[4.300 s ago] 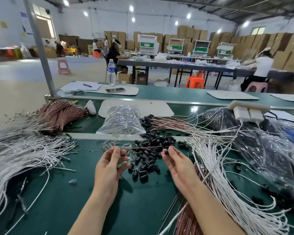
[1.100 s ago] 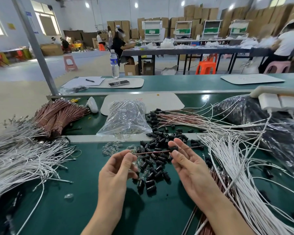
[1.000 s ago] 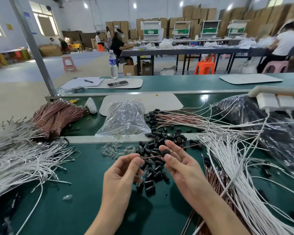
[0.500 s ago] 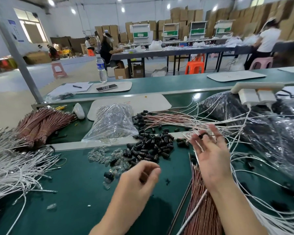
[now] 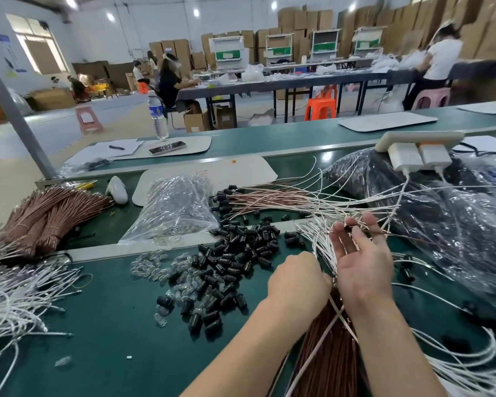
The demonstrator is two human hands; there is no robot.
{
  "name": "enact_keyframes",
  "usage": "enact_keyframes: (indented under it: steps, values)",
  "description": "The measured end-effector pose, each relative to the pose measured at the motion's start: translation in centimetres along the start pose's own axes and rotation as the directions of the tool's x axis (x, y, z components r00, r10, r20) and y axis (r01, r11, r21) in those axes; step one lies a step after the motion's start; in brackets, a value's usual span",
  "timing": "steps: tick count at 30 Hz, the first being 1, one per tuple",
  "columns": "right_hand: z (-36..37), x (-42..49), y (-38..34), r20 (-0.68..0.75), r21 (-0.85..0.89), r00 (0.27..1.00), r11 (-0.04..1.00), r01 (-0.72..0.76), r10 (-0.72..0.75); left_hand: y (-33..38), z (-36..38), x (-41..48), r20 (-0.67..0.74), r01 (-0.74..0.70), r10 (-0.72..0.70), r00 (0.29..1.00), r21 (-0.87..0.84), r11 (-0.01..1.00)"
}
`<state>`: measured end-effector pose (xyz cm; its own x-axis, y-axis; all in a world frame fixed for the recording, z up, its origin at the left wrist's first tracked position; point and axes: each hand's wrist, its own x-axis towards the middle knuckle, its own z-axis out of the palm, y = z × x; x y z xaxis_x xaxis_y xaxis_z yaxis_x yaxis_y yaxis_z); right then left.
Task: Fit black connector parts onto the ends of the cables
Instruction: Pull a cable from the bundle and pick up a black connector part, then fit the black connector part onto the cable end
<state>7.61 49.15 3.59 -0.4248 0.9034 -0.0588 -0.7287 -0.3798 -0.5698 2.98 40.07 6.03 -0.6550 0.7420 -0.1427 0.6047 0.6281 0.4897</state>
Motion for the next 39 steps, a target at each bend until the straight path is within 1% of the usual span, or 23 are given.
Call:
enact_keyframes:
  steps: [2,4,7,9,11,13,15,17,19,21,22,23,24,25,26,27,28,29,30,33,35,37,39]
  values:
    - [0.0,0.0,0.0,0.004,-0.001,1.000,1.000,-0.010,0.010,0.2,0.2,0.1,0.004,0.013,-0.013,1.000,-0.013,1.000]
    - [0.0,0.0,-0.1,0.011,-0.010,1.000,1.000,-0.016,0.016,0.2,0.1,0.0,0.012,0.018,-0.017,1.000,-0.081,0.997]
    - [0.1,0.0,-0.3,0.031,-0.003,0.999,0.999,-0.039,0.039,0.0,-0.6,-0.4,0.004,0.017,-0.016,1.000,-0.264,0.964]
    - [0.0,0.0,-0.7,0.056,0.049,0.996,0.996,-0.071,0.069,-0.5,-1.6,-0.9,-0.032,-0.001,-0.014,0.999,-0.409,0.913]
    - [-0.1,-0.1,-1.0,0.090,0.103,0.991,0.988,-0.112,0.103,-1.3,-3.2,-1.6,-0.115,-0.042,-0.030,0.993,-0.570,0.820]
    - [-0.1,-0.3,-1.1,0.120,0.107,0.985,0.984,-0.141,0.128,-2.6,-5.6,-2.3,-0.220,-0.105,-0.083,0.972,-0.722,0.684]
    - [-0.1,-0.4,-1.0,0.139,0.063,0.980,0.987,-0.150,0.140,-4.9,-7.9,-2.9,-0.335,-0.191,-0.173,0.926,-0.813,0.550]
    - [0.1,-0.6,-0.8,0.162,0.014,0.975,0.988,-0.155,0.151,-8.1,-9.9,-3.3,-0.387,-0.237,-0.288,0.876,-0.866,0.440]
    - [0.3,-0.7,-0.5,0.204,-0.029,0.963,0.984,-0.175,0.178,-11.6,-11.0,-3.8,-0.339,-0.223,-0.390,0.856,-0.923,0.313]
    - [0.6,-0.9,-0.1,0.249,-0.111,0.944,0.974,-0.197,0.219,-14.9,-11.1,-4.4,-0.248,-0.189,-0.481,0.841,-0.967,0.169]
    - [0.7,-1.0,0.1,0.265,-0.155,0.934,0.967,-0.203,0.238,-16.4,-10.9,-4.7,-0.210,-0.171,-0.517,0.830,-0.978,0.123]
    - [0.8,-1.1,0.4,0.275,-0.190,0.927,0.960,-0.207,0.255,-17.9,-10.5,-5.0,-0.186,-0.151,-0.549,0.815,-0.982,0.110]
    - [0.9,-1.2,0.7,0.281,-0.214,0.922,0.954,-0.210,0.266,-19.3,-10.1,-5.4,-0.183,-0.127,-0.578,0.795,-0.982,0.137]
    - [1.0,-1.3,1.0,0.284,-0.232,0.919,0.950,-0.211,0.273,-20.5,-9.6,-5.9,-0.213,-0.091,-0.611,0.762,-0.970,0.225]
    - [1.0,-1.4,1.3,0.284,-0.246,0.918,0.946,-0.209,0.277,-21.3,-9.0,-6.5,-0.281,-0.038,-0.632,0.722,-0.929,0.369]
    - [0.9,-1.4,1.5,0.282,-0.260,0.918,0.944,-0.205,0.278,-21.6,-8.4,-7.2,-0.385,0.027,-0.626,0.678,-0.838,0.545]
    - [1.0,-1.4,1.6,0.278,-0.272,0.919,0.941,-0.202,0.278,-21.4,-7.7,-7.8,-0.501,0.074,-0.573,0.649,-0.708,0.702]
    - [0.9,-1.3,1.7,0.273,-0.275,0.922,0.940,-0.200,0.276,-20.5,-7.2,-8.3,-0.602,0.073,-0.468,0.647,-0.562,0.824]
    - [0.9,-1.3,1.6,0.265,-0.274,0.925,0.941,-0.198,0.272,-19.0,-6.7,-8.7,-0.660,0.022,-0.343,0.669,-0.443,0.896]
    - [1.0,-1.2,1.6,0.236,-0.280,0.934,0.939,-0.200,0.269,-14.7,-4.5,-8.0,-0.632,-0.123,0.022,0.774,-0.117,0.986]
    - [0.9,-1.2,1.5,0.214,-0.285,0.937,0.935,-0.209,0.275,-12.5,-3.0,-6.5,-0.586,-0.164,0.212,0.782,0.134,0.977]
    - [0.9,-1.2,1.5,0.195,-0.274,0.940,0.936,-0.221,0.279,-11.1,-1.9,-5.0,-0.515,-0.142,0.280,0.810,0.291,0.946]
    - [0.8,-1.2,1.4,0.182,-0.270,0.942,0.935,-0.228,0.282,-10.5,-1.2,-3.8,-0.403,-0.078,0.278,0.872,0.446,0.892]
